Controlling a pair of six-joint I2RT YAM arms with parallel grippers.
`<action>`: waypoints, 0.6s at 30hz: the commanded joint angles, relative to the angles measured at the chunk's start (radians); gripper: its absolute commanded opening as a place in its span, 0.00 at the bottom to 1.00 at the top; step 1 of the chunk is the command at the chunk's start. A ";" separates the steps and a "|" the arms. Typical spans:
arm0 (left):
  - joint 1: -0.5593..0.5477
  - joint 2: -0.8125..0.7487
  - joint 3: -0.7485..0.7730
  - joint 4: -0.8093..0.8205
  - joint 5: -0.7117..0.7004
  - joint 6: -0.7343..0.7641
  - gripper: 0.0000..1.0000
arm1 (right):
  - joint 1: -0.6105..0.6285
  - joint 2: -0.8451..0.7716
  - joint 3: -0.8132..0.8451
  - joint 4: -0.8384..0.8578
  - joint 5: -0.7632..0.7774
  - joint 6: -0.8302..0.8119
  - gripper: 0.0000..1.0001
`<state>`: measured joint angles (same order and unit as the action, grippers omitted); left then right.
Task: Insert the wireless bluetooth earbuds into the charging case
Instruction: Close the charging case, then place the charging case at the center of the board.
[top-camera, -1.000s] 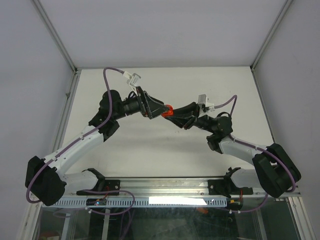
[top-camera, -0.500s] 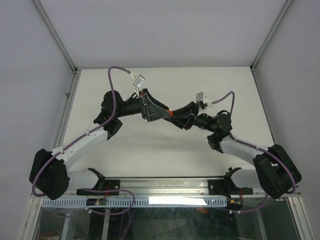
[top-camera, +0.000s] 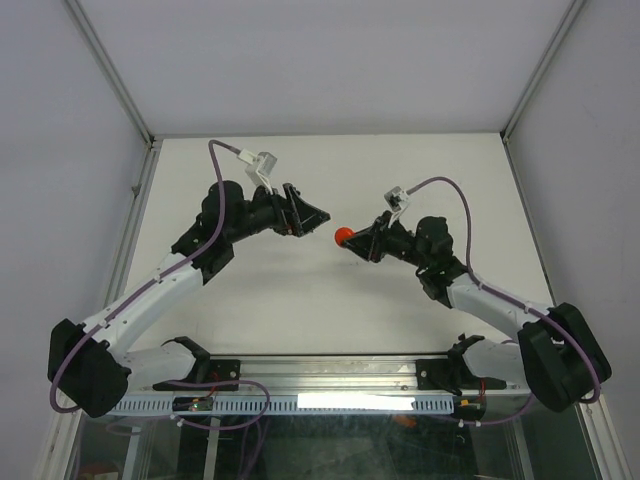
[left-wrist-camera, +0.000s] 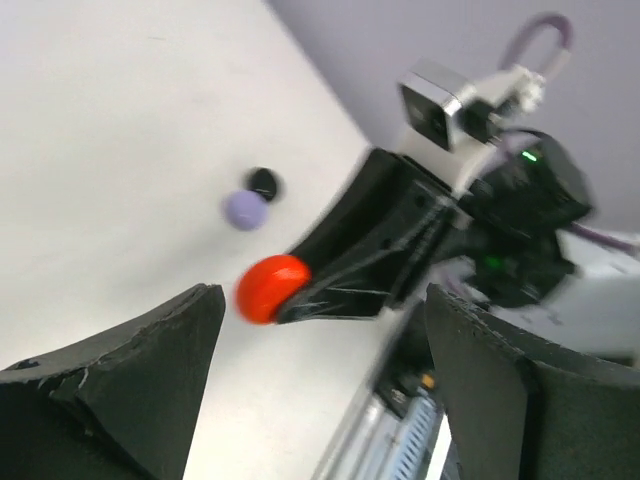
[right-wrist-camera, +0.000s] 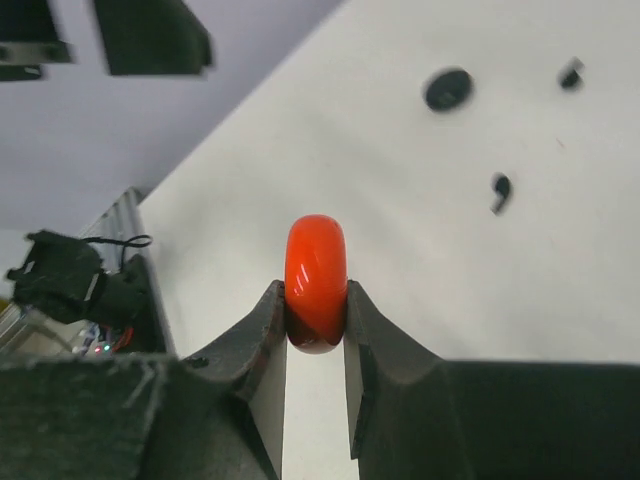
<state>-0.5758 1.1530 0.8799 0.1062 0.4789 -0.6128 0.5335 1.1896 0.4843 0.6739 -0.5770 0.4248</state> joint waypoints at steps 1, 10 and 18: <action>0.024 -0.026 0.074 -0.300 -0.426 0.117 0.85 | -0.026 -0.058 0.003 -0.317 0.222 0.035 0.00; 0.097 0.083 0.114 -0.532 -0.696 0.126 0.88 | -0.125 -0.031 -0.088 -0.417 0.385 0.178 0.00; 0.152 0.144 0.101 -0.539 -0.708 0.137 0.93 | -0.259 0.087 -0.131 -0.342 0.436 0.274 0.02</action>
<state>-0.4423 1.2766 0.9615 -0.4362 -0.1894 -0.5018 0.3283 1.2381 0.3576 0.2600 -0.1974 0.6350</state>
